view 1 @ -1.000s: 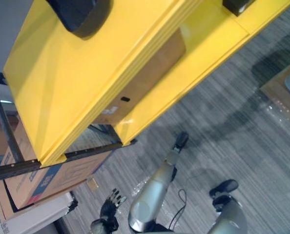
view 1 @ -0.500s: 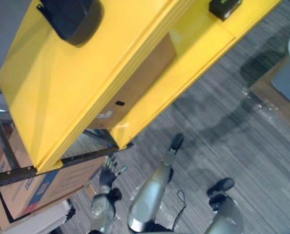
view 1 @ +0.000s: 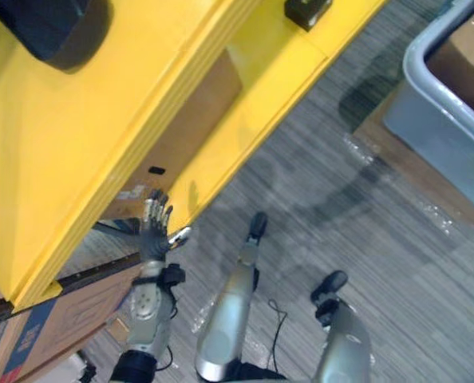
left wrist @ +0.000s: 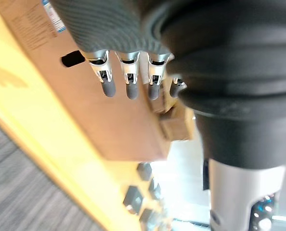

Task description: Walk over and take plastic housings, then place them on the shelf

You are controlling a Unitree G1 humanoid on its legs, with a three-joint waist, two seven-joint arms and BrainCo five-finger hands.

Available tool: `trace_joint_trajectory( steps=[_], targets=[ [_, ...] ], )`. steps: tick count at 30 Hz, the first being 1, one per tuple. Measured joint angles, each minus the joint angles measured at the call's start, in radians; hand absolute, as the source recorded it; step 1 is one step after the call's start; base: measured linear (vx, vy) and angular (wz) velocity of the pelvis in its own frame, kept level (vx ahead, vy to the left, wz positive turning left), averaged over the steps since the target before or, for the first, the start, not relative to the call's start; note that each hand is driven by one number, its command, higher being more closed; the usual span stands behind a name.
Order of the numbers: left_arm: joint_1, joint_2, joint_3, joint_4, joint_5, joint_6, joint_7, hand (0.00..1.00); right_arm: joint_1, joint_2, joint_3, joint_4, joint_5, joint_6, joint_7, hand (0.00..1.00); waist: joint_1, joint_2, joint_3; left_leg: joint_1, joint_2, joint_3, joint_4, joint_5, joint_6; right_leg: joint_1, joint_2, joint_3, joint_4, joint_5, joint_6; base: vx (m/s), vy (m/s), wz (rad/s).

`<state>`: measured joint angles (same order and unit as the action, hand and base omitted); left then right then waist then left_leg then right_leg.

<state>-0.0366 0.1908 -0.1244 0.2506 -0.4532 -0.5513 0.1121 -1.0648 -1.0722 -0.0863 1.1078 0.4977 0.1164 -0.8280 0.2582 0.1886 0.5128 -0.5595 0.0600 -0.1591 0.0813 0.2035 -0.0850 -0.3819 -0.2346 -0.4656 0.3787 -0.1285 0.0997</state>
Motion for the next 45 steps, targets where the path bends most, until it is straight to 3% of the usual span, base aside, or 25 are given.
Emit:
trace_joint_trajectory(
  steps=[10, 17, 22, 25, 26, 29, 38, 45],
  targets=[
    [-0.023, 0.001, -0.014, 0.017, 0.000, 0.001, 0.036, 0.00, 0.024, 0.015, -0.080, 0.088, -0.001, 0.012, 0.065, 1.00, 0.009, -0.002, 0.001, -0.062, 0.002, -0.010, 0.017, 0.004, -0.004, -0.045, 0.009, -0.005, -0.010, 0.013, 0.001, -0.02, -0.044, 0.01],
    [-0.048, -0.001, -0.051, 0.051, 0.000, 0.004, 0.040, 0.00, 0.049, 0.025, -0.090, 0.089, -0.002, 0.007, 0.065, 1.00, 0.034, 0.000, 0.000, -0.095, 0.002, -0.014, 0.027, 0.004, -0.004, -0.079, 0.007, -0.002, 0.003, 0.012, 0.000, -0.02, -0.042, -0.01],
    [-0.049, -0.004, -0.063, 0.091, -0.002, 0.005, 0.040, 0.00, 0.050, 0.023, -0.086, 0.084, -0.004, 0.007, 0.029, 1.00, 0.057, 0.002, -0.001, -0.109, -0.002, -0.012, 0.030, 0.004, -0.004, -0.105, -0.006, 0.001, 0.024, 0.007, -0.001, -0.01, -0.031, -0.01],
    [-0.046, -0.005, -0.088, 0.091, -0.004, 0.004, 0.038, 0.00, 0.029, 0.023, -0.064, 0.072, -0.005, 0.007, -0.039, 1.00, 0.062, 0.005, -0.003, -0.122, -0.004, -0.021, 0.033, 0.005, -0.005, -0.113, -0.010, -0.004, 0.032, 0.002, -0.002, 0.00, -0.030, 0.07],
    [-0.044, -0.007, -0.091, 0.091, -0.004, 0.003, 0.037, 0.00, 0.018, 0.019, -0.055, 0.060, -0.006, 0.007, -0.062, 0.00, 0.064, 0.005, -0.003, -0.125, -0.005, -0.021, 0.033, 0.005, -0.005, -0.118, -0.010, -0.004, 0.033, 0.002, -0.002, 0.00, -0.034, 0.01],
    [-0.038, -0.009, -0.090, 0.091, -0.009, -0.006, 0.030, 0.00, -0.025, -0.005, 0.004, 0.021, -0.042, 0.012, -0.136, 0.00, 0.068, 0.005, -0.003, -0.133, -0.010, -0.023, 0.035, 0.005, -0.005, -0.129, -0.018, -0.005, 0.046, -0.006, -0.001, 0.01, -0.044, 0.04],
    [-0.023, -0.011, -0.072, 0.078, -0.013, -0.016, -0.006, 0.00, -0.058, -0.044, 0.012, -0.049, -0.084, 0.006, -0.231, 0.00, 0.080, 0.005, -0.003, -0.140, -0.012, -0.045, 0.062, 0.002, -0.005, -0.111, -0.014, -0.026, 0.043, -0.011, -0.004, 0.00, -0.039, 0.05],
    [0.039, -0.012, -0.015, 0.041, -0.021, -0.017, -0.015, 0.00, -0.042, -0.043, 0.010, -0.118, -0.124, -0.054, -0.240, 0.00, 0.064, 0.003, -0.002, -0.117, -0.004, -0.050, 0.067, 0.002, -0.008, -0.080, -0.002, -0.027, 0.034, -0.009, -0.006, -0.04, -0.032, -0.01]
  ],
)
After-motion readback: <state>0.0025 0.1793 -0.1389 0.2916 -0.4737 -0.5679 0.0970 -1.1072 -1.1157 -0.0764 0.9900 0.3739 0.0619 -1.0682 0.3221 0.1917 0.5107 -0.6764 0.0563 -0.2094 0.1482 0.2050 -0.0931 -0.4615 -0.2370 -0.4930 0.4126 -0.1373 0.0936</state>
